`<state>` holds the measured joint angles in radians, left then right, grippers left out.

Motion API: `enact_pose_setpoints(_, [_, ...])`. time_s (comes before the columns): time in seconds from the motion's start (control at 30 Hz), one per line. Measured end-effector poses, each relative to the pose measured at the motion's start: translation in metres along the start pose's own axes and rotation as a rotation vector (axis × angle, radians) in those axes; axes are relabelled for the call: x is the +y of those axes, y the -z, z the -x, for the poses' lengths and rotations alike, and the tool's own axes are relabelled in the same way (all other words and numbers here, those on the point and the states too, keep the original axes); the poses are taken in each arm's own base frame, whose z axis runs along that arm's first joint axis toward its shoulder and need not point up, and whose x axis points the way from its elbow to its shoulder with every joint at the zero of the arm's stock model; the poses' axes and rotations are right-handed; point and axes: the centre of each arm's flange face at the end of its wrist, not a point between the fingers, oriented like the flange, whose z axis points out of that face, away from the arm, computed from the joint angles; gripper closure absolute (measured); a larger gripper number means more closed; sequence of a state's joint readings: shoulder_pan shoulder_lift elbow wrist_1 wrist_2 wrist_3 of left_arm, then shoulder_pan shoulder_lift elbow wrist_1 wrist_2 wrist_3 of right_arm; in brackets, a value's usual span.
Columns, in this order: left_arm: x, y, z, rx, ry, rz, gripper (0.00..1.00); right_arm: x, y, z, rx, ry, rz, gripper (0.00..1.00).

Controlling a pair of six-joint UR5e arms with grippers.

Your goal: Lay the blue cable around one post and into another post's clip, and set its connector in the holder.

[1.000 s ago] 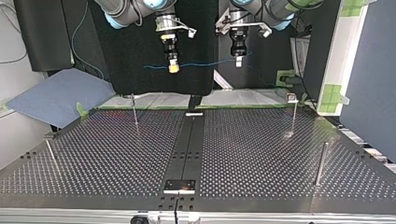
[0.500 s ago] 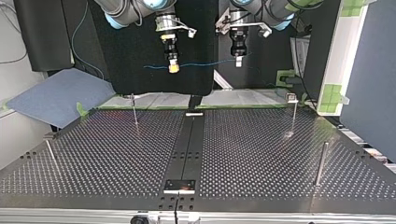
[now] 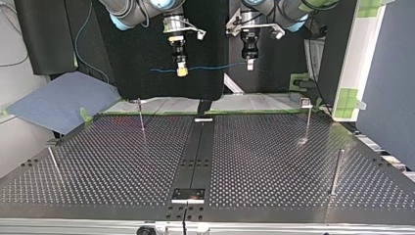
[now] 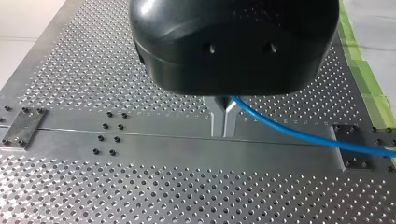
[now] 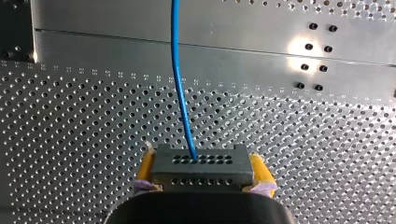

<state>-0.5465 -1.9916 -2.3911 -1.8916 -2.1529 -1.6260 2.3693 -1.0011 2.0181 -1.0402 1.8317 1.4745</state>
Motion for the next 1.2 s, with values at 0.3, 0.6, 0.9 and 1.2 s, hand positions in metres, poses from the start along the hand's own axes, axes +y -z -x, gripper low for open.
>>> enact_pose_setpoints(0.3, [0.0, 0.0, 0.0, 0.0, 0.0, 0.0, 1.0, 0.0, 0.0, 0.0, 0.0, 0.0, 0.0, 0.98])
enact_pose_setpoints(0.6, [0.0, 0.0, 0.0, 0.0, 0.0, 0.0, 1.0, 0.0, 0.0, 0.0, 0.0, 0.0, 0.0, 0.98])
enact_pose_setpoints(0.9, [0.0, 0.0, 0.0, 0.0, 0.0, 0.001, 1.0, 0.0, 0.0, 0.0, 0.001, 0.0, 0.0, 0.98])
enact_pose_setpoints(1.2, [0.001, 0.0, 0.0, 0.001, 0.001, 0.003, 1.0, -0.002, -0.002, 0.024, -0.036, 0.004, -0.006, 0.98])
